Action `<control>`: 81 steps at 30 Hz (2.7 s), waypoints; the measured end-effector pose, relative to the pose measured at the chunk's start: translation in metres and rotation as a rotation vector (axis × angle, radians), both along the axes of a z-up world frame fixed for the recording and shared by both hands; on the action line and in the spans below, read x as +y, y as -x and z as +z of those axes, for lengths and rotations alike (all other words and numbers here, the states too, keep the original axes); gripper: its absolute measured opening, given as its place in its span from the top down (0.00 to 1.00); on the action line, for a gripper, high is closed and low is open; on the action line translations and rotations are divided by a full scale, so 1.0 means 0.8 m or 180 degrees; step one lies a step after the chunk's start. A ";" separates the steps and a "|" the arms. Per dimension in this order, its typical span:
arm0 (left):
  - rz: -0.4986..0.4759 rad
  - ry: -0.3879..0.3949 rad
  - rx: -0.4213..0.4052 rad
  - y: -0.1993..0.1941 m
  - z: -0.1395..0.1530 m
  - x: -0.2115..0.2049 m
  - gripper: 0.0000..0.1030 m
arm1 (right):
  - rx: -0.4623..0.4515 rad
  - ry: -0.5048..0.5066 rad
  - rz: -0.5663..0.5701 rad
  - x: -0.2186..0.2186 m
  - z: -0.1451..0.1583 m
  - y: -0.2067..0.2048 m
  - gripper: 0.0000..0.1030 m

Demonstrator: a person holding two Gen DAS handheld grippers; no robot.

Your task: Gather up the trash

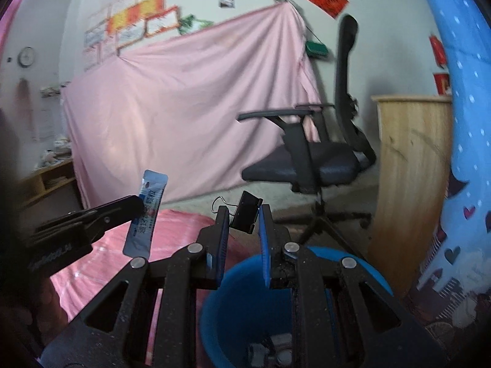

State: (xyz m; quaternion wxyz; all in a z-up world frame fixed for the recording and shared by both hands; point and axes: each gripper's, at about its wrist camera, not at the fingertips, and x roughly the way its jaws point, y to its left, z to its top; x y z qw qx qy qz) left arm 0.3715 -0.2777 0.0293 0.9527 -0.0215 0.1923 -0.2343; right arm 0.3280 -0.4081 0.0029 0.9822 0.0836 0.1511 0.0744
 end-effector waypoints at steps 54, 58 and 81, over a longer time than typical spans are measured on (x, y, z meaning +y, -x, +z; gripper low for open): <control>0.0080 -0.0099 0.0836 -0.052 -0.061 -0.011 0.80 | 0.0740 -0.0284 -0.0271 -0.059 -0.041 -0.048 0.54; 0.0179 -0.0068 0.0768 -0.049 -0.051 0.003 0.80 | 0.0690 -0.0262 -0.0292 -0.057 -0.035 -0.044 0.53; 0.0712 0.0011 0.0299 0.027 -0.015 0.132 0.10 | 0.0356 -0.0003 -0.0368 0.019 -0.022 0.003 0.00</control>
